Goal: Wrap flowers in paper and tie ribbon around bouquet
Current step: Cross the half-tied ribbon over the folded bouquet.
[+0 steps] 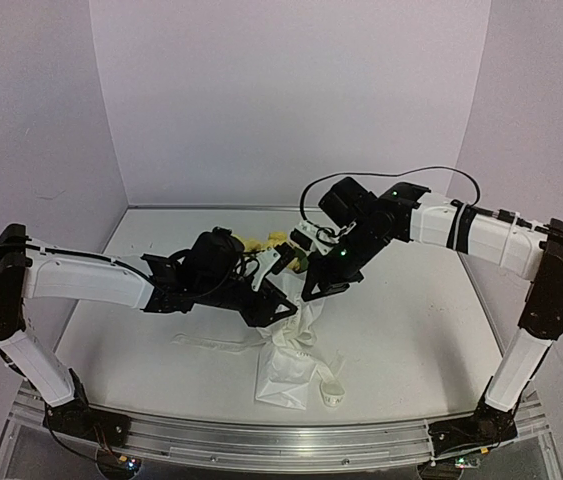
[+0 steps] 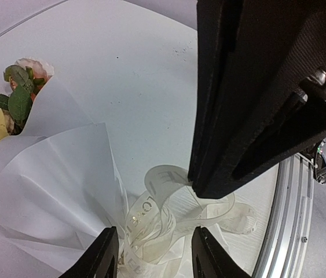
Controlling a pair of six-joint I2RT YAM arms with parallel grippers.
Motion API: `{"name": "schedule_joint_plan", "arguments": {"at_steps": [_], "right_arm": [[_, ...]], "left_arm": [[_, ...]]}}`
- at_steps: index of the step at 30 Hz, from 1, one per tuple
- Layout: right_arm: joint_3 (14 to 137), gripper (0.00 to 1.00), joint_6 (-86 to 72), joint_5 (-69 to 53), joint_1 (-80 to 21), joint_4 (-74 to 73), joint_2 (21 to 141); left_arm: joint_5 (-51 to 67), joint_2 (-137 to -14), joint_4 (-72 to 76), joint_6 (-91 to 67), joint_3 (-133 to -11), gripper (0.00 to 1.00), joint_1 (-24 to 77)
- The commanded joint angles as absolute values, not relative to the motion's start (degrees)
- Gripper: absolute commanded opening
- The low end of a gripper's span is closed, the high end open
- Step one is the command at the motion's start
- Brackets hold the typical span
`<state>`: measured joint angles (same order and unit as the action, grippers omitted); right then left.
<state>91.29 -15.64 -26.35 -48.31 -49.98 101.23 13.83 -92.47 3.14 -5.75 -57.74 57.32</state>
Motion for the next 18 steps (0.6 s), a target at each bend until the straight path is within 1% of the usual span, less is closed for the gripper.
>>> {"name": "schedule_joint_plan", "arguments": {"at_steps": [1, 9, 14, 15, 16, 18], "right_arm": [[93.6, 0.00, -14.9, -26.3, -48.7, -49.1, 101.0], [94.2, 0.00, -14.7, -26.6, -49.6, -49.4, 101.4], [94.4, 0.00, -14.7, -26.8, -49.9, -49.7, 101.5], [94.3, 0.00, -14.7, -26.9, -50.0, -49.7, 101.6], [94.2, 0.00, -14.7, -26.9, -50.0, -49.7, 101.6], [94.0, 0.00, -14.7, -26.8, -50.0, -49.8, 101.4]], "left_arm": [[16.0, -92.6, 5.3, -4.3, -60.4, 0.44, 57.0], [15.4, -94.5, 6.8, -3.7, -61.9, 0.41, 56.6], [15.7, -95.9, 8.2, -3.8, -62.8, 0.35, 56.5], [15.8, -96.0, 8.6, -3.8, -62.8, 0.33, 56.5], [15.9, -96.1, 8.9, -3.8, -62.8, 0.28, 56.5], [16.0, -96.5, 9.1, -3.8, -63.0, 0.16, 56.5]]}}
